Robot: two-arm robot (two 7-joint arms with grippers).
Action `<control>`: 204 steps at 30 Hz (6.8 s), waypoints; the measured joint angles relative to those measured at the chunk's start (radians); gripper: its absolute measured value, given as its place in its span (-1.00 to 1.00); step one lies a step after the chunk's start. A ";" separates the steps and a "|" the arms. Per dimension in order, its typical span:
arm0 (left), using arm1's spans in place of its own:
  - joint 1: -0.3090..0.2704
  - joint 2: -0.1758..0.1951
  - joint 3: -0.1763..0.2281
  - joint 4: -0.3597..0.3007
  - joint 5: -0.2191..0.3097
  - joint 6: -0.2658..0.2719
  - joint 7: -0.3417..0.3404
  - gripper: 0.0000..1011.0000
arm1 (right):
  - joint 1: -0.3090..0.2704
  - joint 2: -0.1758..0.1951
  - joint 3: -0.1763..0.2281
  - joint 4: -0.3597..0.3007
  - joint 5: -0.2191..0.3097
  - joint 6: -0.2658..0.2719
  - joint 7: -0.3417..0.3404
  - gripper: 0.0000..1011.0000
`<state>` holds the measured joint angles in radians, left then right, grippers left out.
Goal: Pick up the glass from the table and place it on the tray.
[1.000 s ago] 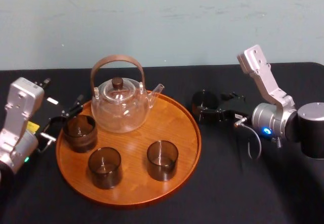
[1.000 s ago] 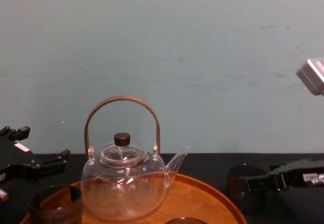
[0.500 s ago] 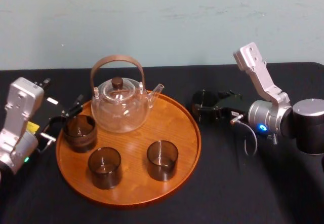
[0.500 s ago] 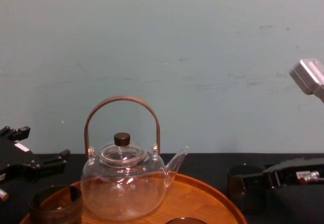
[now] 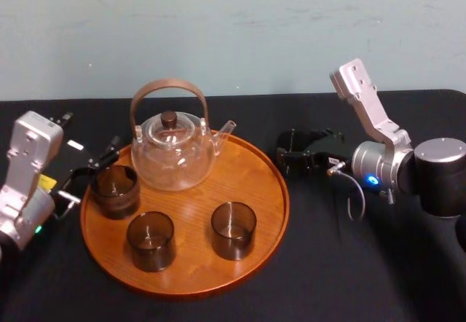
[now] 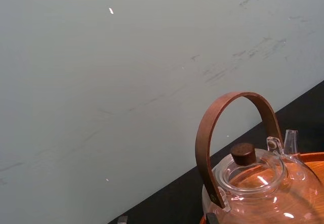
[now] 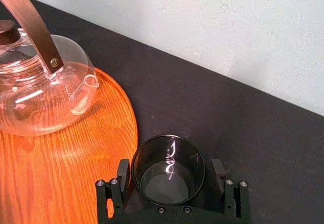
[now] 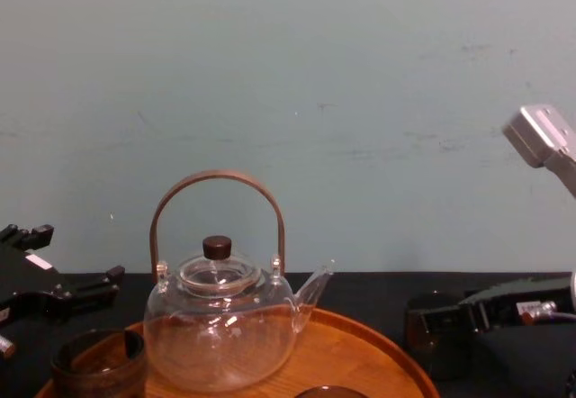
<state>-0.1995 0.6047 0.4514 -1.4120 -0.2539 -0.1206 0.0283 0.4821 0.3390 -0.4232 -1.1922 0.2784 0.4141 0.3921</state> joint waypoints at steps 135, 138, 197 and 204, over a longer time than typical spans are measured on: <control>0.000 0.000 0.000 0.000 0.000 0.000 0.000 0.98 | -0.032 0.047 -0.140 -0.112 0.003 -0.074 0.101 0.76; 0.000 0.000 0.000 0.000 0.000 0.000 0.000 0.98 | -0.032 0.047 -0.140 -0.112 0.003 -0.073 0.101 0.77; 0.000 0.000 0.000 0.000 0.000 0.000 0.000 0.98 | -0.396 0.296 0.117 -0.474 0.175 -0.280 0.017 0.98; 0.000 0.000 0.000 0.000 0.000 0.000 0.000 0.98 | -0.461 0.239 0.179 -0.482 0.151 -0.342 -0.093 0.98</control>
<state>-0.1995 0.6047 0.4514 -1.4120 -0.2539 -0.1205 0.0283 0.0209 0.5778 -0.2440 -1.6743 0.4297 0.0718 0.2992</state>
